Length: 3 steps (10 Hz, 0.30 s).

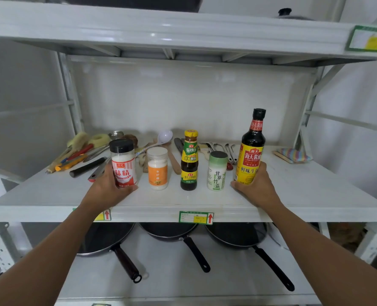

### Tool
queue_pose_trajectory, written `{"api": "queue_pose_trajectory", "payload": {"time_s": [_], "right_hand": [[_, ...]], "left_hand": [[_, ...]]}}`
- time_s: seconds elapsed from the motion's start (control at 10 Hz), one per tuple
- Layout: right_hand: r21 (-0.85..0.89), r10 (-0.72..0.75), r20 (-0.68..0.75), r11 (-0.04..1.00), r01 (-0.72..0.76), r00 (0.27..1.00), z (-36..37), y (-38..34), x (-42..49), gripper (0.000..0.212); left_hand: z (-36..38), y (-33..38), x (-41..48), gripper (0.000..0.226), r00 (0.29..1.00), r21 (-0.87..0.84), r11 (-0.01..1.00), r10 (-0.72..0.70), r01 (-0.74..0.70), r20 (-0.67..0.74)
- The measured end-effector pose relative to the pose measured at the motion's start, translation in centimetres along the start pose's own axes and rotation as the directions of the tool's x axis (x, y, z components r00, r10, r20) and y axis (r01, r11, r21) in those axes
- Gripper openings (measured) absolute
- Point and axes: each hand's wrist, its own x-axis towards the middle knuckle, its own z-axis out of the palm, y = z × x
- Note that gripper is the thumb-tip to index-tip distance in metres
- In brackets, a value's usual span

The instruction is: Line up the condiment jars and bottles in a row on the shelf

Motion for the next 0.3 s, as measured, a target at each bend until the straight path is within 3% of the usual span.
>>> {"api": "queue_pose_trajectory", "payload": {"time_s": [0.1, 0.2, 0.3], "right_hand": [[0.009, 0.042, 0.038, 0.999, -0.042, 0.998, -0.4, 0.1, -0.1, 0.104], [-0.094, 0.152, 0.168, 0.986, -0.137, 0.974, -2.2, -0.9, -1.3, 0.105], [-0.170, 0.213, 0.216, 0.969, -0.178, 0.953, -3.8, -2.6, -3.4, 0.104]], "left_hand": [[-0.3, 0.2, -1.2, 0.104, 0.999, -0.016, 1.000, 0.003, -0.004, -0.034], [-0.8, -0.5, -3.3, 0.112, 0.995, -0.018, 1.000, 0.022, -0.024, -0.102], [-1.2, -1.7, -5.8, 0.102, 0.976, 0.023, 0.999, 0.049, -0.046, -0.213]]}}
